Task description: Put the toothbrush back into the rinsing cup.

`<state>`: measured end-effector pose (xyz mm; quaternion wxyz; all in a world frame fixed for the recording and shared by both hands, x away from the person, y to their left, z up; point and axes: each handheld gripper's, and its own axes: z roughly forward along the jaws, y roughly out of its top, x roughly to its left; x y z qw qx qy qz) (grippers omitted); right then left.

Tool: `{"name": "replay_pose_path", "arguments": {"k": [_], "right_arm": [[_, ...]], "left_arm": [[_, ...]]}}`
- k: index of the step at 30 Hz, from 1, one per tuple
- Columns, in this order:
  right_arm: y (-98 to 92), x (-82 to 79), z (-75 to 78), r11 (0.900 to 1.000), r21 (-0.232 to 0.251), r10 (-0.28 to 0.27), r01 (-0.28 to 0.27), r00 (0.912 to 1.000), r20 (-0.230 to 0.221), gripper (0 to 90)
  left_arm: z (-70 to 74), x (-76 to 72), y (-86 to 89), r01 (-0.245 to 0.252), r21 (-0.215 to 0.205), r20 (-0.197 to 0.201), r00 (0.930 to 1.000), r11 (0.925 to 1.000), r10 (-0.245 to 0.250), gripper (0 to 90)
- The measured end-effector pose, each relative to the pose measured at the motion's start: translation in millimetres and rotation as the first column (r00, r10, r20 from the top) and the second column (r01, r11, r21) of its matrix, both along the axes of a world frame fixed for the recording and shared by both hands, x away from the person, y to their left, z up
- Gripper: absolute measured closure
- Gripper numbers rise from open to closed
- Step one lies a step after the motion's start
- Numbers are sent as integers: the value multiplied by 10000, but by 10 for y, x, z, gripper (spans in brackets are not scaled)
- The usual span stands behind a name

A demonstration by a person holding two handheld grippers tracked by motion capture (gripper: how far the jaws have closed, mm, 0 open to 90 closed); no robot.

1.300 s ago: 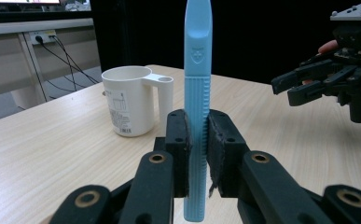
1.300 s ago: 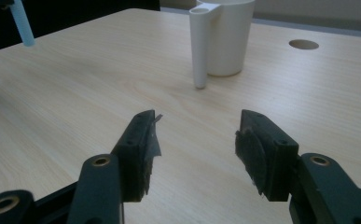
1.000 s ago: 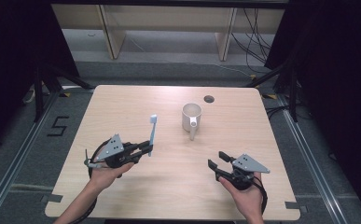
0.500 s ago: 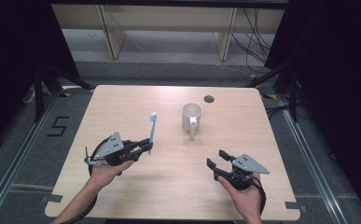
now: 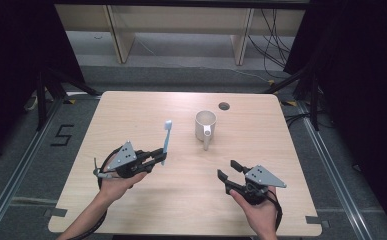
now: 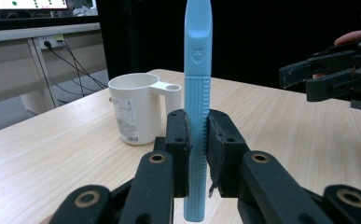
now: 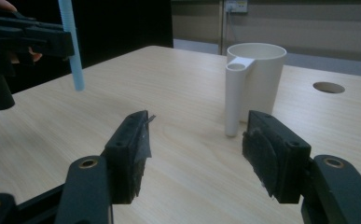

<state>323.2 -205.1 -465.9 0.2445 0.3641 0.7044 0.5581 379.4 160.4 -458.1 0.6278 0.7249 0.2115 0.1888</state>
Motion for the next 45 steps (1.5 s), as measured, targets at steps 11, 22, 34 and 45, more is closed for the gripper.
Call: {"name": "replay_pose_path", "arguments": {"k": [11,22,34,45], "right_arm": [[257,-42,242,9947,966,356,-347,9993,-72,536],[467,36,354,9914,1130,615,-657,9973,404,591],[725,155,549,9831,1380,1106,-1204,9909,769,660],[893,285,609,9826,1568,903,-996,9938,652,657]], "left_arm": [[-3,-20,-158,-382,-18,157,9991,9993,382,787],[-29,-41,-272,-551,-62,280,9981,9985,552,786],[-59,-48,-424,-555,-149,288,9980,9983,559,787],[-55,-60,-517,-572,-98,333,9978,9983,575,786]]}}
